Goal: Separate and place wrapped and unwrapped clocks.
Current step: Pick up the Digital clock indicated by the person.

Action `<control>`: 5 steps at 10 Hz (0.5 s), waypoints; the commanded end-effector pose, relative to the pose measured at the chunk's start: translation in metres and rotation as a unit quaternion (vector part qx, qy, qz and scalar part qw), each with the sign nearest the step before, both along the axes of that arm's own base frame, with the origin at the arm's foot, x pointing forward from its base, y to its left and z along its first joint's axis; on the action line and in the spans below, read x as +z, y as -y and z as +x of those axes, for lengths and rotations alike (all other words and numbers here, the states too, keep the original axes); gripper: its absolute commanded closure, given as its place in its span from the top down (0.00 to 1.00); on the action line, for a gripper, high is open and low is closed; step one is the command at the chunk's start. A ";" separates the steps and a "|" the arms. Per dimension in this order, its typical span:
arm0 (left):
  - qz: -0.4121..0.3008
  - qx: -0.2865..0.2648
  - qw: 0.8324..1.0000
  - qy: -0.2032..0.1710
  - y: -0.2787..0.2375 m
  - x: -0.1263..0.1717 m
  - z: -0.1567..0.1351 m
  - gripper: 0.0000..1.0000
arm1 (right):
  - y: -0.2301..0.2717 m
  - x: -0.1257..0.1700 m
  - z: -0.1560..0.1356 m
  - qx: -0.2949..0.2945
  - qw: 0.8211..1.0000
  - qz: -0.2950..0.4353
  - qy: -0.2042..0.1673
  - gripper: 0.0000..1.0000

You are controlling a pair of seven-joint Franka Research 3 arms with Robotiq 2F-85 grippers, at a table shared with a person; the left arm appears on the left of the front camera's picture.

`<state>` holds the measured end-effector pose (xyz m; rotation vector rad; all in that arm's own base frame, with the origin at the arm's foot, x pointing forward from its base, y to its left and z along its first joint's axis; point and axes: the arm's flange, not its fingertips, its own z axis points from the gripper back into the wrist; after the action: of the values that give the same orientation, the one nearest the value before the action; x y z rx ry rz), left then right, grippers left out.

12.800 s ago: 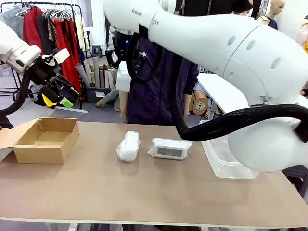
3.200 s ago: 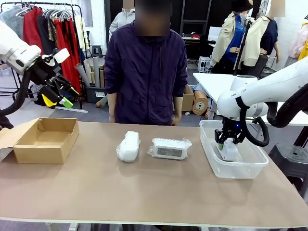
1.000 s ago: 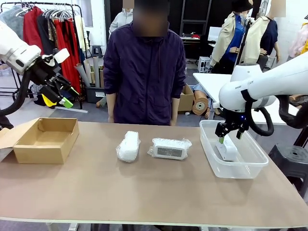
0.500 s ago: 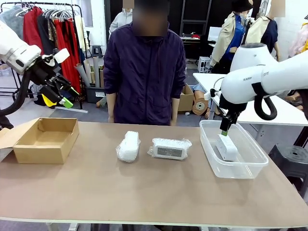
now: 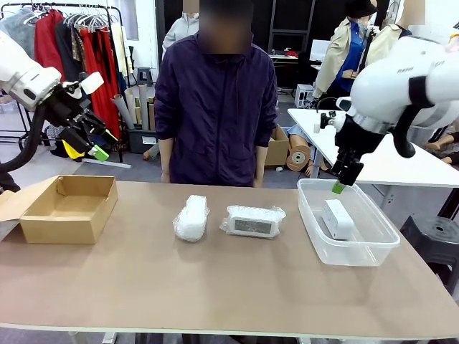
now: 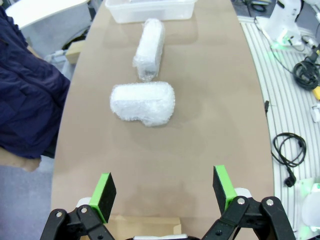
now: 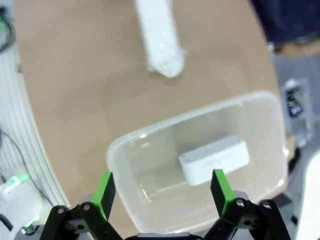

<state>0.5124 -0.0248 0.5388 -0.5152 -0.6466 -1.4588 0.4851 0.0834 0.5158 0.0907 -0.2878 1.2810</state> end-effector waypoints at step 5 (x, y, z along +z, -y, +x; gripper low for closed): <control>-0.002 -0.006 1.000 0.003 -0.002 0.001 -0.001 1.00 | 0.050 0.041 0.040 0.105 0.974 0.179 -0.095 1.00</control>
<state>0.5124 -0.0248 0.5388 -0.5152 -0.6466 -1.4588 0.5032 0.0381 0.5494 0.4889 -0.3440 1.3890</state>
